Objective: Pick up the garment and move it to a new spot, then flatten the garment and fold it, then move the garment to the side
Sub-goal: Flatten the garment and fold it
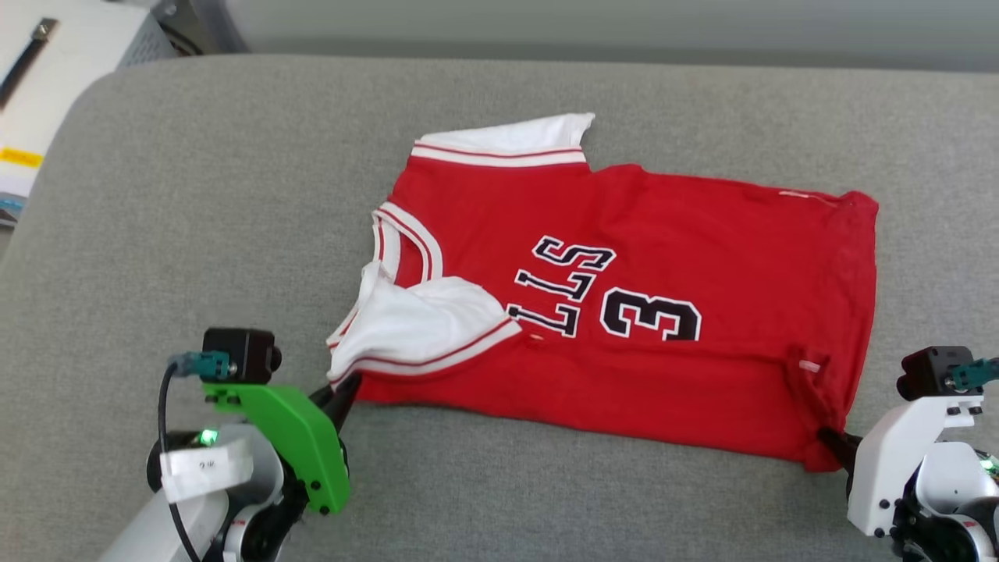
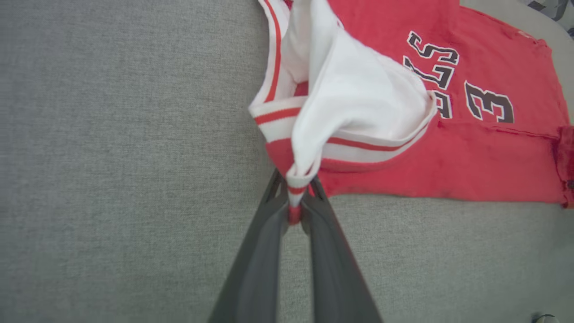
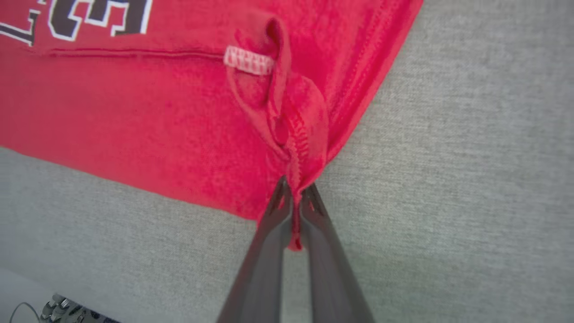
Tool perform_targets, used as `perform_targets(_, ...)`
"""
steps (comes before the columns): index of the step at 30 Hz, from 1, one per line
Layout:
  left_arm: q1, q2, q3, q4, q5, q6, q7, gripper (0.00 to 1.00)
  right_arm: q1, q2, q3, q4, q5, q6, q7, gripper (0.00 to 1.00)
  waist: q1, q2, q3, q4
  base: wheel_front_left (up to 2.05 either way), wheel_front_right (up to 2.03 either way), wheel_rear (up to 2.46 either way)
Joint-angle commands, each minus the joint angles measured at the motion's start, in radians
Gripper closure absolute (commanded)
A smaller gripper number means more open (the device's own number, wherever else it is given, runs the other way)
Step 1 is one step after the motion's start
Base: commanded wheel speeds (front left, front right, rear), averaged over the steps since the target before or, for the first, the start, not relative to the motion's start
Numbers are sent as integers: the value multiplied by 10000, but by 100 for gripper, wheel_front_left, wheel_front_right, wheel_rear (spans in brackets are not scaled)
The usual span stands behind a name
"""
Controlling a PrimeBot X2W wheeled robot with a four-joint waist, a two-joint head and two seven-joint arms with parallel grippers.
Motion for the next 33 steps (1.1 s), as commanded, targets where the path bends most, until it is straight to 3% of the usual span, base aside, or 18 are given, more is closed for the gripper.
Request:
perform_targets(1, 284, 15, 41, -26, -92, 79, -83, 100, 187, -42, 94, -86, -19, -4, -35, 100, 0, -1, -612, 33, 0, 0, 0)
perform_targets(14, 2943, 349, 442, -573, -877, 1012, -191, 100, 1813, 18, 296, -299, 327, -4, 313, 100, 0, -1, -1978, 311, 0, 0, 0)
perform_targets(21, 3216, -99, 341, -68, -1174, 1002, -301, 100, 2271, 362, 59, 167, 311, -4, -97, 100, 0, -1, -1945, 358, 0, 0, 0)
perform_targets(22, 3015, -404, 361, 387, -1284, 855, -486, 65, 2335, 611, -16, 335, 318, -4, -442, 0, 0, -1, -1887, 313, 0, 0, 0)
perform_targets(23, 2932, -460, 385, 571, -1254, 832, -593, 0, 2347, 661, -11, 363, 294, -4, -601, 0, 0, -1, -1888, 299, 0, 0, 0)
perform_targets(26, 2739, -535, 441, 851, -1208, 687, -820, 0, 2395, 760, 2, 312, 257, -4, -1148, 0, 0, -1, -1879, 271, 0, 0, 0)
perform_targets(33, 2176, -629, 945, 726, -805, 644, -1996, 0, 2083, 1001, -127, -282, -428, -4, -3824, 0, 0, -1, -1800, 176, 0, 0, 0)
